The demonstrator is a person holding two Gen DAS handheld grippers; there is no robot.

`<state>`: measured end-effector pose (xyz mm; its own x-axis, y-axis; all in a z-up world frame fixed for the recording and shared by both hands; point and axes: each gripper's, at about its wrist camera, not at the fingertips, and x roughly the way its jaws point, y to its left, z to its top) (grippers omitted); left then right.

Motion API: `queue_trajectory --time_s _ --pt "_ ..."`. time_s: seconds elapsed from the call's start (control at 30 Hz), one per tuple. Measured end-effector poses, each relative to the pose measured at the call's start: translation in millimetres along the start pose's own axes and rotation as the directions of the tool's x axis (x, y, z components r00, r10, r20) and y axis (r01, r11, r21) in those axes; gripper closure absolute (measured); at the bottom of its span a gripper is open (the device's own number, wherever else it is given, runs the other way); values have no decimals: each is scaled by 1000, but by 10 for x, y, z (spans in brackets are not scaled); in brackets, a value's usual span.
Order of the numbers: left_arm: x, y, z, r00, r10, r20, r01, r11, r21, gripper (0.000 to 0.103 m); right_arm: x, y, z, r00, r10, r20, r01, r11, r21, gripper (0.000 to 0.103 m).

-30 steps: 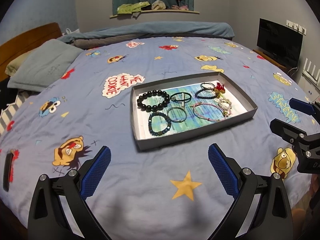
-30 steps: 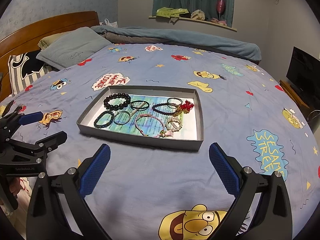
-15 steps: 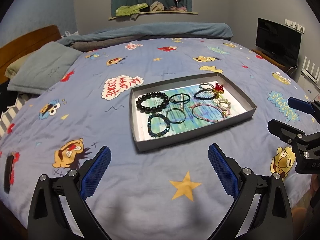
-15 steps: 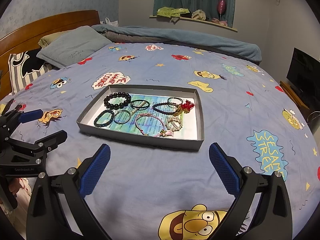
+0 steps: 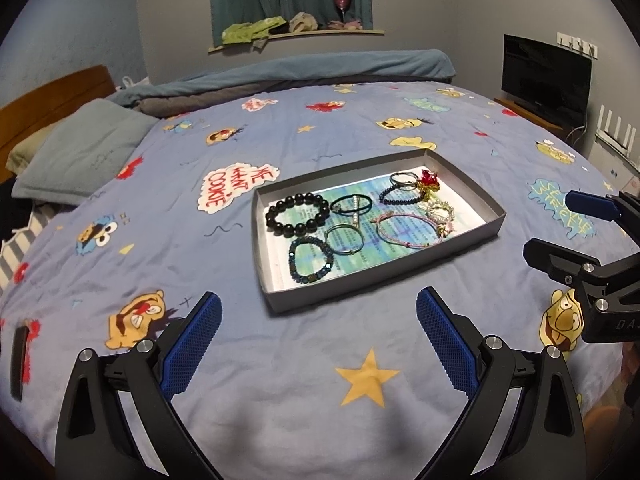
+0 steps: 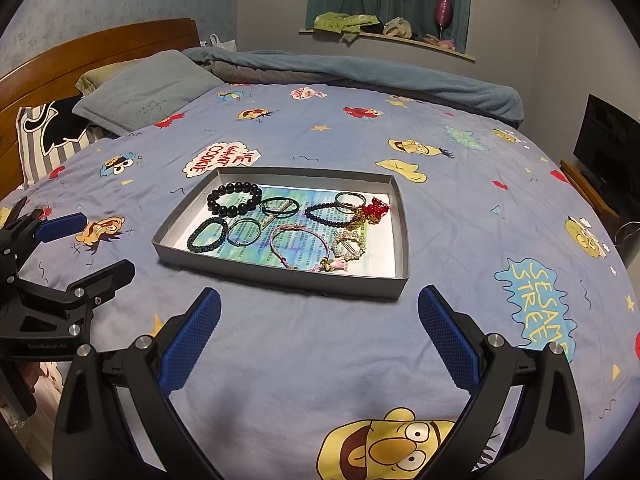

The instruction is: Organize jewelry

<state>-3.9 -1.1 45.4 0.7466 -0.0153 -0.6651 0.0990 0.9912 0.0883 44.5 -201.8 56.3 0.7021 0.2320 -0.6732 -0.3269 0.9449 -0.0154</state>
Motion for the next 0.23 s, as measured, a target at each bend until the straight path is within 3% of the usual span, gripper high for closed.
queue_trajectory --time_s 0.23 --pt "58 6 -10 1000 3 -23 -3 1000 0 6 15 10 -6 1000 2 -4 -2 1000 -4 5"
